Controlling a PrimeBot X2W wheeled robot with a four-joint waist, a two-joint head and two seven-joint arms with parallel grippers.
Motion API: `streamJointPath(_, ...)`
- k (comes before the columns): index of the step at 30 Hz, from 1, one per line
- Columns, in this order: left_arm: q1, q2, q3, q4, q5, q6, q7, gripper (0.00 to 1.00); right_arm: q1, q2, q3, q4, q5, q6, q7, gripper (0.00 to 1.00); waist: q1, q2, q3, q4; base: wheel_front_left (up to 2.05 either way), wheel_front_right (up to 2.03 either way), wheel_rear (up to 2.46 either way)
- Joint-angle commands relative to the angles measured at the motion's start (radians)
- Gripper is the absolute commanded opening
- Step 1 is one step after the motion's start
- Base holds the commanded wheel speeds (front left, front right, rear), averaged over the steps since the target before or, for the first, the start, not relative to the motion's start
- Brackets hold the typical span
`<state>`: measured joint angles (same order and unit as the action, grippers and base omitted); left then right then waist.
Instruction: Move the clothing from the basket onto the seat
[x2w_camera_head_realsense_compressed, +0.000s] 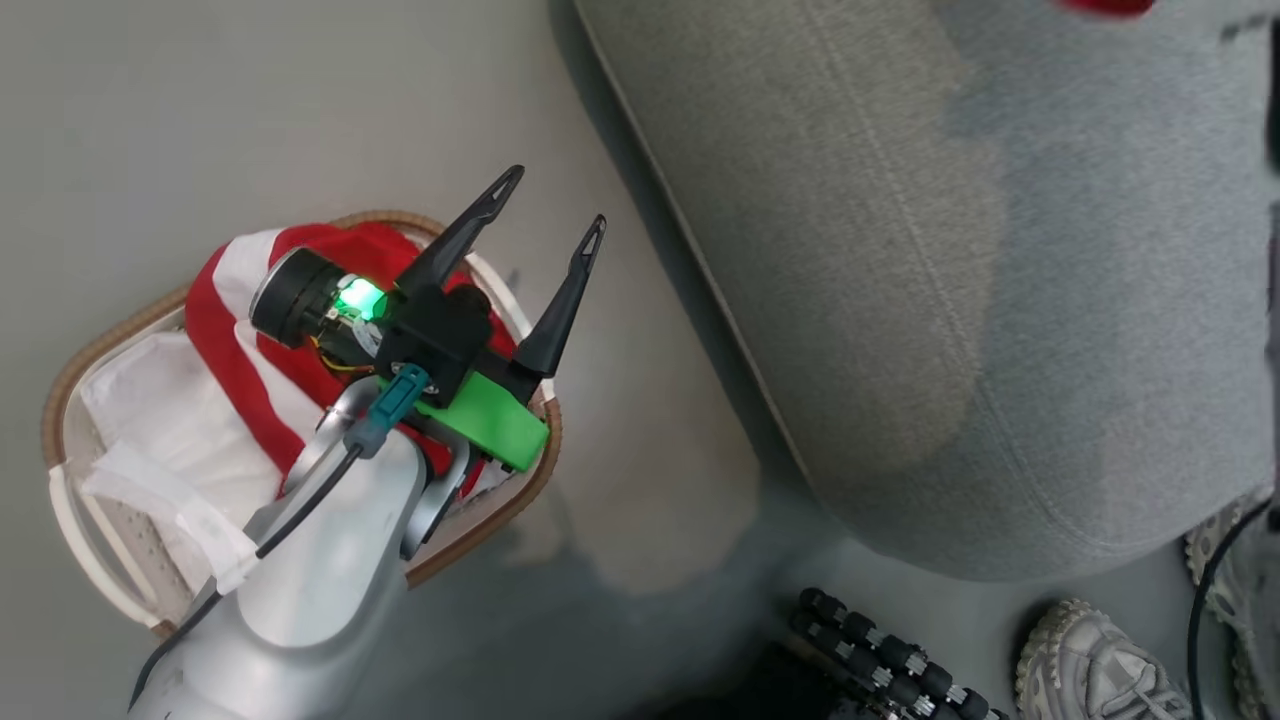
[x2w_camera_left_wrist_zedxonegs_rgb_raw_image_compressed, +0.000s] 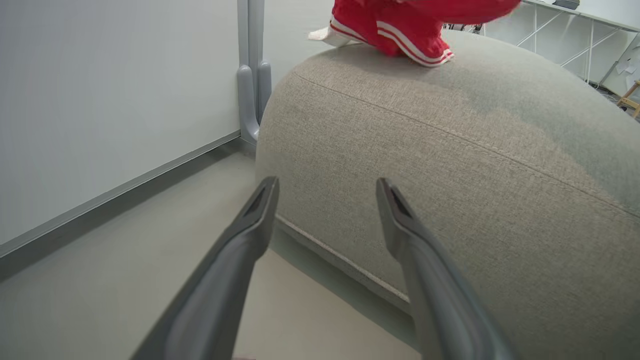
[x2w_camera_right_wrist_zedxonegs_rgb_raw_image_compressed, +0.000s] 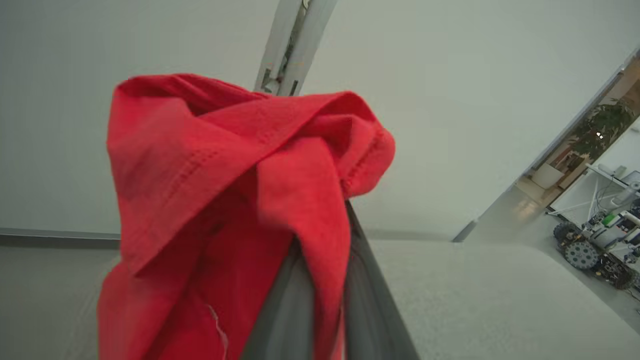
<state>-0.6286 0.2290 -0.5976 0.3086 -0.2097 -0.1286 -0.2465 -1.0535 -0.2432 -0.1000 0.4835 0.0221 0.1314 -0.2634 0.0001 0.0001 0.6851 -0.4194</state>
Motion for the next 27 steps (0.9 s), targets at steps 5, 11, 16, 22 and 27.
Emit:
streamJointPath(5, -0.016, 0.005, -0.008, 0.013, -0.009, -0.003, -0.008, 1.0, 0.141, 0.03, -0.096, 0.089, -0.023, -0.001, -0.002, 0.0, -0.0001, -0.0001, 0.037, 0.049, 0.0, 0.0, 0.0)
streamJointPath(11, 0.015, -0.009, -0.012, 0.033, -0.021, 0.005, -0.012, 1.0, 0.28, 0.06, -0.225, 0.103, -0.033, -0.001, -0.002, 0.0, -0.0001, -0.0001, -0.01, 0.039, 0.0, 0.0, 0.0)
streamJointPath(16, 0.032, -0.026, -0.012, 0.052, -0.035, 0.007, -0.018, 1.0, 0.389, 0.079, -0.279, 0.069, -0.038, -0.001, -0.002, 1.0, -0.0001, -0.0001, -0.065, 0.035, 0.0, 0.0, 0.0)
streamJointPath(22, 0.063, -0.051, 0.006, 0.072, -0.049, 0.02, -0.02, 1.0, 0.481, 0.084, -0.285, 0.026, -0.031, -0.001, -0.002, 1.0, -0.0001, -0.0001, -0.138, 0.046, 0.0, 0.0, 0.0)
streamJointPath(27, 0.12, -0.078, 0.055, 0.075, -0.058, 0.029, -0.019, 1.0, 0.565, 0.075, -0.227, -0.036, -0.01, -0.001, -0.002, 1.0, -0.0001, -0.0001, -0.226, 0.075, 0.0, 0.0, 0.0)
